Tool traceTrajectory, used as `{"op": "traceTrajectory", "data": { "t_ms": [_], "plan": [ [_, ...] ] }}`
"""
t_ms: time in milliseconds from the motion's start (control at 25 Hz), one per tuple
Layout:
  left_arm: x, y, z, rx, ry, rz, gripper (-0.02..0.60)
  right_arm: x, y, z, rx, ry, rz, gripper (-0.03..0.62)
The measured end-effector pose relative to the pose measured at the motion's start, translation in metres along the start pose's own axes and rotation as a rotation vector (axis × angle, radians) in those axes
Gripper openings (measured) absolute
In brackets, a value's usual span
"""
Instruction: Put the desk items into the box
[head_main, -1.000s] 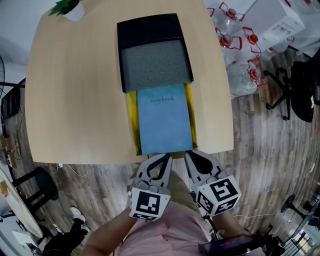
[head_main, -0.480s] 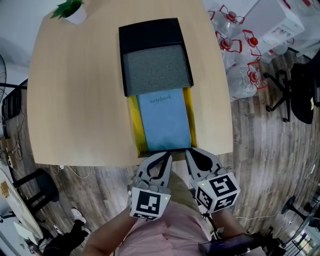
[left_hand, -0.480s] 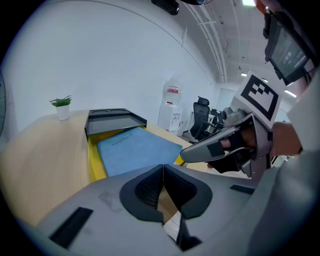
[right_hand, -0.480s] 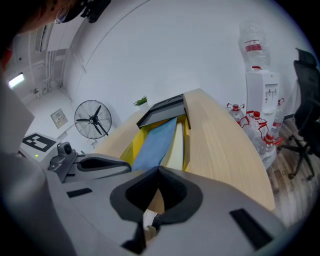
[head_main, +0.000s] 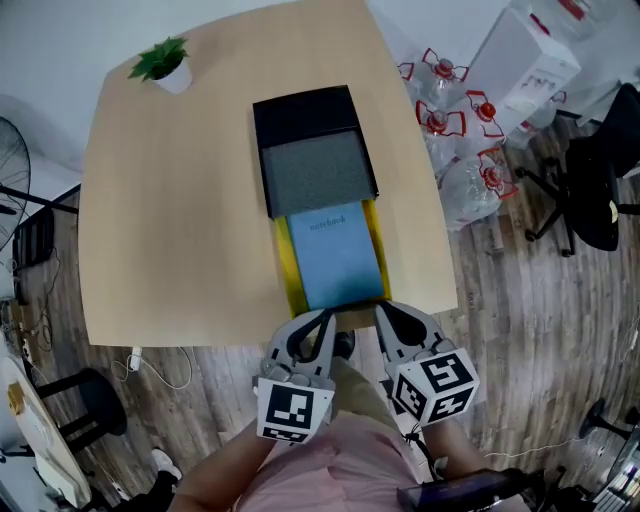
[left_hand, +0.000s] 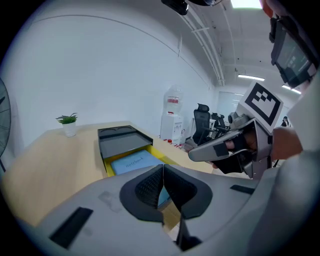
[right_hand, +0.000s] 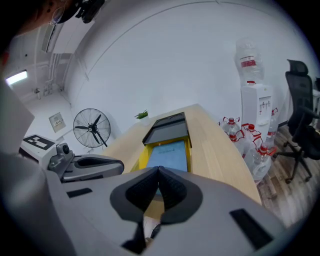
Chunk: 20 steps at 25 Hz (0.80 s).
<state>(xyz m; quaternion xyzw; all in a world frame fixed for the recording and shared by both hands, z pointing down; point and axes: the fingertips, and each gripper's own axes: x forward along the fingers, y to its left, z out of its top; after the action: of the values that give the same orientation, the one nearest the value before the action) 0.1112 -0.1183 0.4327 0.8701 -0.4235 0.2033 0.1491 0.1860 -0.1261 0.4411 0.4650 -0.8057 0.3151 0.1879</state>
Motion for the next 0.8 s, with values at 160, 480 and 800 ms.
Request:
{"op": "traceTrajectory", "data": {
  "t_ms": [160,480,800],
  "plan": [
    [-0.019,0.009,0.03,0.029,-0.068,0.014,0.012,-0.011,0.018,0.029,-0.034,-0.08,-0.011,0.002],
    [-0.059,0.051,0.132,0.08,-0.293,0.12,0.012,-0.043,0.055,0.125,-0.148,-0.318,-0.056,0.002],
    [-0.1,0.083,0.215,0.127,-0.481,0.232,0.012,-0.083,0.094,0.201,-0.299,-0.55,-0.118,0.001]
  ]
}}
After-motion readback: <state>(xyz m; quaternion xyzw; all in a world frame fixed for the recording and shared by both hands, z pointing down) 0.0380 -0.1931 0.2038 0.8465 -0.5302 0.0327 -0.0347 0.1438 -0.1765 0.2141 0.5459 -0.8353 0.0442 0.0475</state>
